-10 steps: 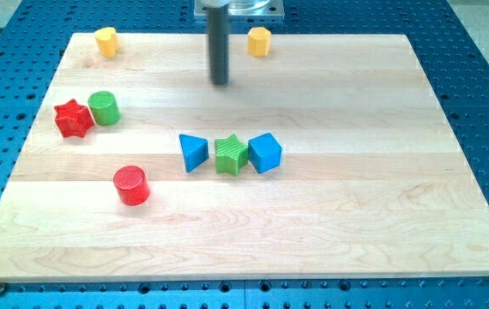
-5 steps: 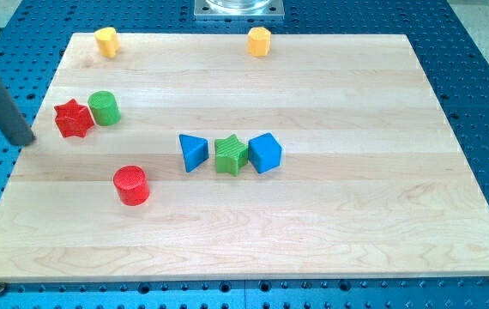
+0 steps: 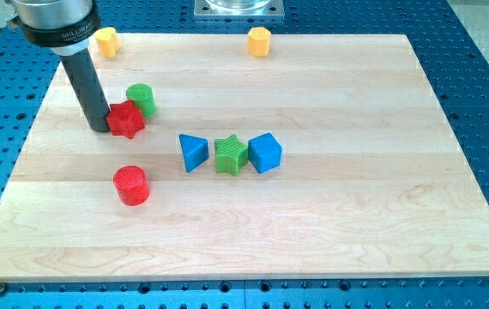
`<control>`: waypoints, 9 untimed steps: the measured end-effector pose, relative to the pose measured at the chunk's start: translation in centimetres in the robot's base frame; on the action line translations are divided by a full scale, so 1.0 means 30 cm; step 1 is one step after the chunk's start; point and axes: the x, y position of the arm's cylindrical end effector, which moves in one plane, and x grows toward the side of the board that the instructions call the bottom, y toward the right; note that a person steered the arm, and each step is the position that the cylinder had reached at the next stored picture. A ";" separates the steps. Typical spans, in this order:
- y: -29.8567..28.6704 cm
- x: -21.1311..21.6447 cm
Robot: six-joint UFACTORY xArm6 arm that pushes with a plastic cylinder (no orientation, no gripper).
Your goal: Put the red star bottom right to the yellow hexagon
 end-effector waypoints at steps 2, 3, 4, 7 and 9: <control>-0.069 0.050; -0.124 0.045; 0.098 0.035; 0.579 -0.087; 0.567 -0.098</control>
